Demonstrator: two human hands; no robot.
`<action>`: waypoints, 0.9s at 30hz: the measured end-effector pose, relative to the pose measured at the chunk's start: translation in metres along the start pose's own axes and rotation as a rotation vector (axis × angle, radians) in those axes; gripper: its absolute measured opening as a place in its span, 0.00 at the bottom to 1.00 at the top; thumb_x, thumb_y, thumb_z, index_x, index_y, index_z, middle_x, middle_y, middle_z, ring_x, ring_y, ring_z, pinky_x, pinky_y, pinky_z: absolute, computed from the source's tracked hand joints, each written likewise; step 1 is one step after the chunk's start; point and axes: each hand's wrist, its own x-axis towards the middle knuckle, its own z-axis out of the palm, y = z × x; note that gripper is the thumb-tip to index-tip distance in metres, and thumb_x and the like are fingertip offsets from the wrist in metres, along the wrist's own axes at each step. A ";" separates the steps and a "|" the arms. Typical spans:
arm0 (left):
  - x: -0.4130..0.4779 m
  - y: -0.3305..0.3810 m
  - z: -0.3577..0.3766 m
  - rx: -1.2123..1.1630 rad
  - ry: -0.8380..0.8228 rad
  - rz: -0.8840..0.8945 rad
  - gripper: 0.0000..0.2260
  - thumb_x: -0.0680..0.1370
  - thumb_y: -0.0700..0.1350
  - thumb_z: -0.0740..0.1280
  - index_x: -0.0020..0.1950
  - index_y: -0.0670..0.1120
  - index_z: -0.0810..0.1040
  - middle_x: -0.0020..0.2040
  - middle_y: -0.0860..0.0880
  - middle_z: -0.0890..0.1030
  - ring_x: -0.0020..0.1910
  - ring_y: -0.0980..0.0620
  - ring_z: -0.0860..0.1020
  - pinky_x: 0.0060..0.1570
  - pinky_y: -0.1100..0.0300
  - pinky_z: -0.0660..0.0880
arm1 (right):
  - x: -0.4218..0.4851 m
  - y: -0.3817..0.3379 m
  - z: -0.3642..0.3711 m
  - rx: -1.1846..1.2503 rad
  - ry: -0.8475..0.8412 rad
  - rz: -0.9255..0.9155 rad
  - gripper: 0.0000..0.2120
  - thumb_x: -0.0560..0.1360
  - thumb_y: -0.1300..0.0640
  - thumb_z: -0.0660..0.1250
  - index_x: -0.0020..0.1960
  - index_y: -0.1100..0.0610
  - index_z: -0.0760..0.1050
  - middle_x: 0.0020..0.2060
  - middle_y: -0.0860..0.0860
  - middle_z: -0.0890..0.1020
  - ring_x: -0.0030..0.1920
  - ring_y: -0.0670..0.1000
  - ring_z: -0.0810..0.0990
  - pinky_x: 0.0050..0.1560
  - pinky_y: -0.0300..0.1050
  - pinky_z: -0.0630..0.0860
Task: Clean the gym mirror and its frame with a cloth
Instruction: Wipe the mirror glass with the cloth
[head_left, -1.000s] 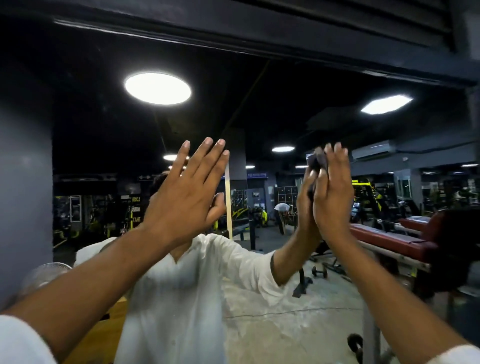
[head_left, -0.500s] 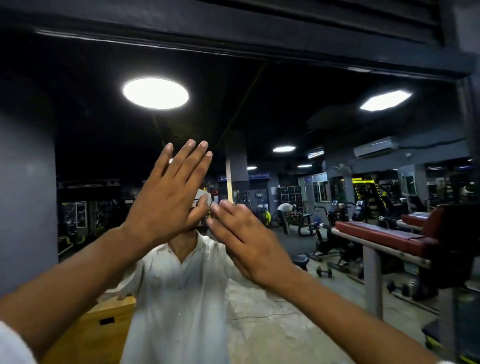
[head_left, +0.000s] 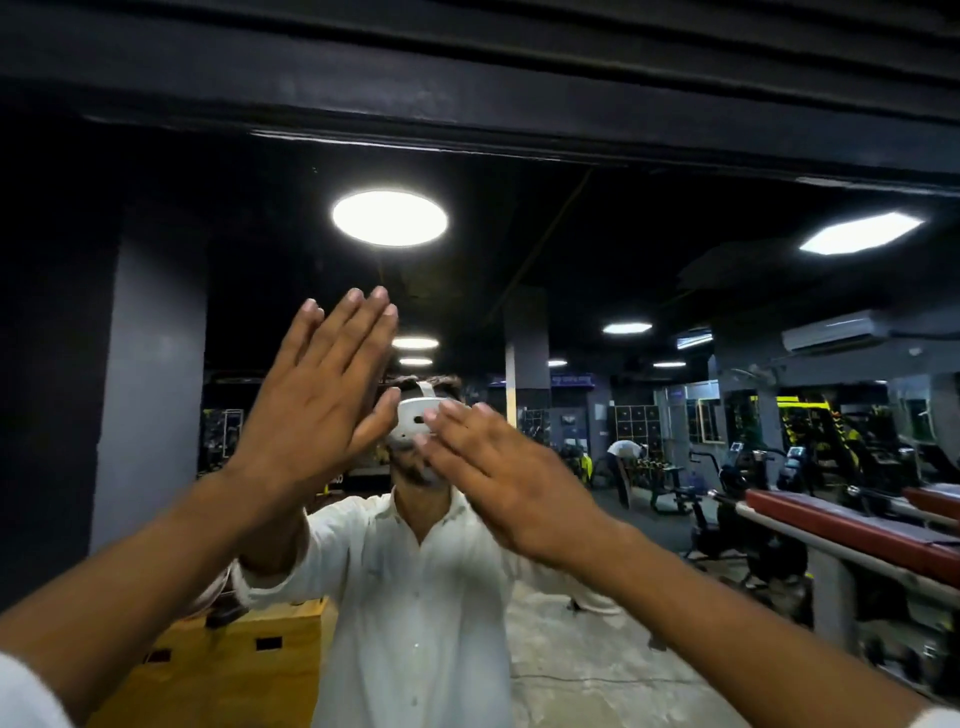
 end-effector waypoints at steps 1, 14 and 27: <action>-0.006 -0.014 -0.004 0.008 -0.002 -0.023 0.34 0.86 0.60 0.49 0.87 0.41 0.54 0.87 0.42 0.54 0.86 0.44 0.52 0.83 0.37 0.52 | 0.007 0.015 -0.006 -0.022 0.035 0.037 0.36 0.77 0.68 0.69 0.83 0.58 0.61 0.83 0.58 0.62 0.84 0.56 0.56 0.84 0.56 0.54; -0.053 -0.147 -0.030 0.099 -0.066 -0.021 0.36 0.85 0.63 0.50 0.87 0.41 0.55 0.87 0.43 0.54 0.86 0.44 0.54 0.83 0.37 0.52 | 0.124 -0.088 0.034 0.109 0.080 0.050 0.35 0.76 0.69 0.68 0.81 0.59 0.64 0.82 0.58 0.63 0.83 0.58 0.58 0.83 0.58 0.55; -0.048 -0.189 -0.017 0.067 -0.047 -0.078 0.37 0.86 0.66 0.45 0.88 0.44 0.49 0.88 0.45 0.47 0.87 0.48 0.46 0.83 0.38 0.50 | 0.308 -0.072 0.034 0.057 0.394 0.602 0.24 0.83 0.60 0.59 0.79 0.54 0.67 0.83 0.55 0.61 0.84 0.55 0.53 0.84 0.57 0.52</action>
